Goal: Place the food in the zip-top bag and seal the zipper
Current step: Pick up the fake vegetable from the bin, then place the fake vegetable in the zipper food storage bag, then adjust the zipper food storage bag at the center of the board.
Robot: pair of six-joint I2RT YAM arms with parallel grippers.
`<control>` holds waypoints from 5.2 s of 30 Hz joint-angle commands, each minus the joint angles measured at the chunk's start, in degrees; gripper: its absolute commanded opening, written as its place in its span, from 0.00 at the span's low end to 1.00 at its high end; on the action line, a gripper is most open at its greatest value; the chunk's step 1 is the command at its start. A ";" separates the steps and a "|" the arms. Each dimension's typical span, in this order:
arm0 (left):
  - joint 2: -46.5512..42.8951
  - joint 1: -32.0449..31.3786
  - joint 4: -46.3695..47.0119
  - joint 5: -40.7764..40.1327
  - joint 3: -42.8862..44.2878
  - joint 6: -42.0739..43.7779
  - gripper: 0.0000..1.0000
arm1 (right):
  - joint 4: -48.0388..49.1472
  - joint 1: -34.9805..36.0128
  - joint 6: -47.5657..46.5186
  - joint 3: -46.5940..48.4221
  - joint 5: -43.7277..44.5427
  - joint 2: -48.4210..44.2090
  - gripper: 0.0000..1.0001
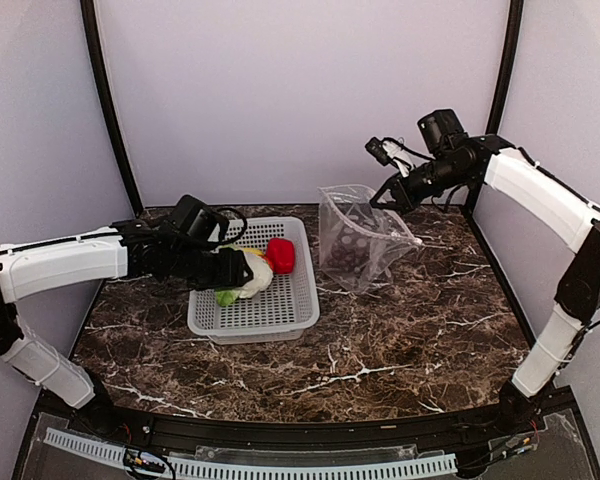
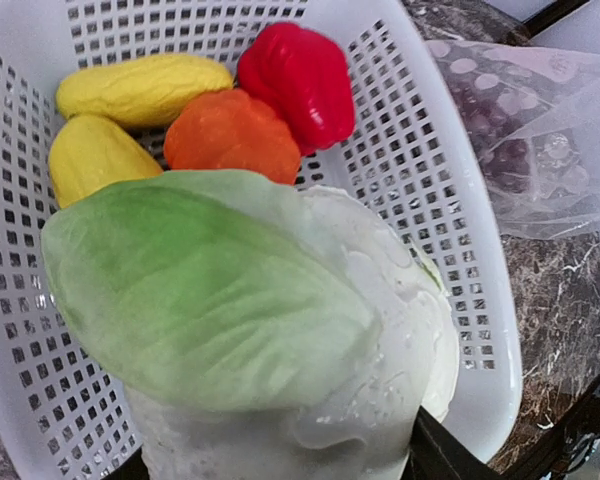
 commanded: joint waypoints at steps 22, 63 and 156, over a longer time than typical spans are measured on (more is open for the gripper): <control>-14.01 -3.12 13.93 3.68 -6.88 15.10 0.43 | -4.39 4.91 -5.15 5.40 13.68 1.27 0.00; 7.44 -15.98 27.06 5.40 10.81 8.70 0.34 | -7.93 16.82 -0.53 13.50 17.74 -0.66 0.00; 15.60 -7.55 27.22 10.64 19.13 -16.52 0.22 | -3.90 6.63 2.56 7.08 4.56 -2.15 0.00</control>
